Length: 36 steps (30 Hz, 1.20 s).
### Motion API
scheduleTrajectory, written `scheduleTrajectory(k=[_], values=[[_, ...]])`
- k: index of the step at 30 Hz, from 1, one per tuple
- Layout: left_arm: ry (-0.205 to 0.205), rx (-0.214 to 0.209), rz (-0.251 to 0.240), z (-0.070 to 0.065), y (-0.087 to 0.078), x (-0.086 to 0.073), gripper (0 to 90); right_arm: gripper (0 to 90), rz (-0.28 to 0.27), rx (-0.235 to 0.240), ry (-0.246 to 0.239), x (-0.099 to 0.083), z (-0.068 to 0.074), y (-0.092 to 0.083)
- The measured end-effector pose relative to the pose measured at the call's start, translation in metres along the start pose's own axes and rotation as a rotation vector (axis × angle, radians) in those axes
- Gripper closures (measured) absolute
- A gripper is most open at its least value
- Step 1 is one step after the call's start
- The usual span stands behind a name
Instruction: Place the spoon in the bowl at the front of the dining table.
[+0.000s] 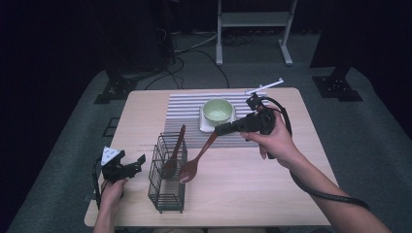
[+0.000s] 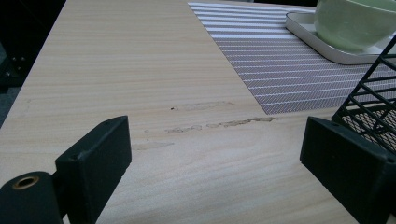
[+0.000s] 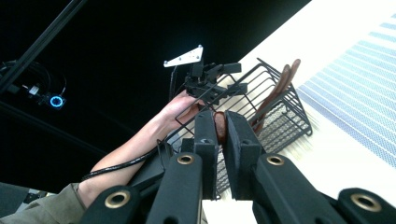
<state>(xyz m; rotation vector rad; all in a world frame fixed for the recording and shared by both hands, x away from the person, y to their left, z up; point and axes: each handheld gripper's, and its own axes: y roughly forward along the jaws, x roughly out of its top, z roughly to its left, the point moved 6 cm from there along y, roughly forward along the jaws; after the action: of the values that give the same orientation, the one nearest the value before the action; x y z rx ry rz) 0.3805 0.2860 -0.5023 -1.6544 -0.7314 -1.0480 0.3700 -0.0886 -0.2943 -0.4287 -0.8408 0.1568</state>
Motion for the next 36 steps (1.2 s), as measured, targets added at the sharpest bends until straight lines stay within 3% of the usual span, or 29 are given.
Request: scheduleTrajectory(k=[13,36], values=[[0.006,-0.001,0.002,0.000,0.000,0.000,8.1,83.2,-0.009,-0.027,0.061,-0.017,-0.024,-0.017],[-0.008,-0.004,0.000,0.001,0.000,0.000,8.1,83.3,-0.009,-0.054,0.139,-0.046,-0.060,-0.021]])
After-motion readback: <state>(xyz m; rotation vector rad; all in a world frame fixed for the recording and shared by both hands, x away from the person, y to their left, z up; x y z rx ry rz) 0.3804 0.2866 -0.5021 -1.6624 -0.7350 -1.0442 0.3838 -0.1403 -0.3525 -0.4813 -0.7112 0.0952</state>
